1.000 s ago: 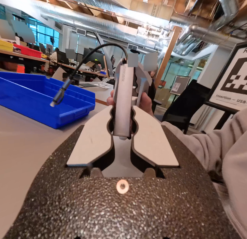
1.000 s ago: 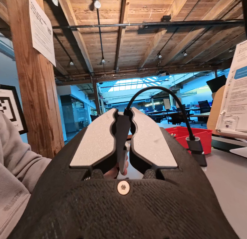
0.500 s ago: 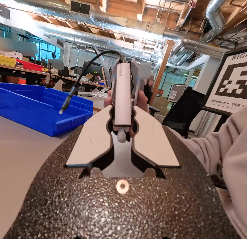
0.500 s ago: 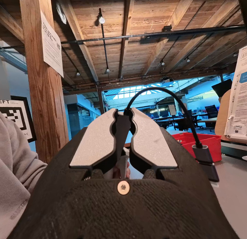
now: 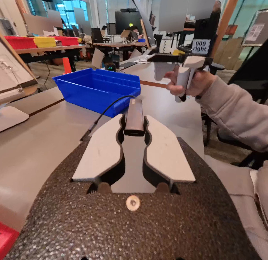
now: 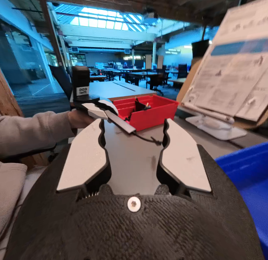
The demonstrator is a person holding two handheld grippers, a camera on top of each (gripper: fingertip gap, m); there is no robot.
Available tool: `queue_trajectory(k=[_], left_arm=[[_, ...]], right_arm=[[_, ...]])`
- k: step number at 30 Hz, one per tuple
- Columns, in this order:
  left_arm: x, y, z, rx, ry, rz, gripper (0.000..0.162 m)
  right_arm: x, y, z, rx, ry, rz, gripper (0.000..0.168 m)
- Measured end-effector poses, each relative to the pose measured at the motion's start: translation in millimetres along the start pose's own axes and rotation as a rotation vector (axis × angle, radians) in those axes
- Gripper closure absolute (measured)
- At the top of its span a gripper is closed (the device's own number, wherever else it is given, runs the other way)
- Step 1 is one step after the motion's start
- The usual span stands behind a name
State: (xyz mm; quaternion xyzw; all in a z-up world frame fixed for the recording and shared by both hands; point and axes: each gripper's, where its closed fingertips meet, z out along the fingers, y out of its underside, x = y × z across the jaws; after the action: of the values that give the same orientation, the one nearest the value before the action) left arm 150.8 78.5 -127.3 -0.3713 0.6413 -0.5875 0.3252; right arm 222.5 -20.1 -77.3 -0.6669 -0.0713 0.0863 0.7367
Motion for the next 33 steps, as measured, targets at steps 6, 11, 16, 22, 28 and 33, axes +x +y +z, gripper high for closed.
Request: queue_trajectory(k=[6,11,16,22,28,33], left_arm=[[20,-1,9,-0.037,0.154,0.074,0.138],[30,-9,15,-0.013,0.221,0.074,0.138],[33,-14,18,0.047,0.263,0.037,0.138],[33,-16,20,0.082,0.282,0.04,0.138],[30,-18,16,0.123,0.305,0.0,0.138],[12,-4,15,0.088,0.205,-0.085,0.134]], right_arm=[[-43,24,37,-0.033,-0.186,-0.123,0.097],[-44,59,49,-0.12,-0.216,-0.143,0.108],[-39,65,48,-0.101,-0.216,-0.112,0.115],[-40,72,48,-0.084,-0.261,-0.088,0.143],[-44,84,52,-0.127,-0.296,-0.031,0.143],[-36,79,53,-0.141,-0.224,-0.127,0.144]])
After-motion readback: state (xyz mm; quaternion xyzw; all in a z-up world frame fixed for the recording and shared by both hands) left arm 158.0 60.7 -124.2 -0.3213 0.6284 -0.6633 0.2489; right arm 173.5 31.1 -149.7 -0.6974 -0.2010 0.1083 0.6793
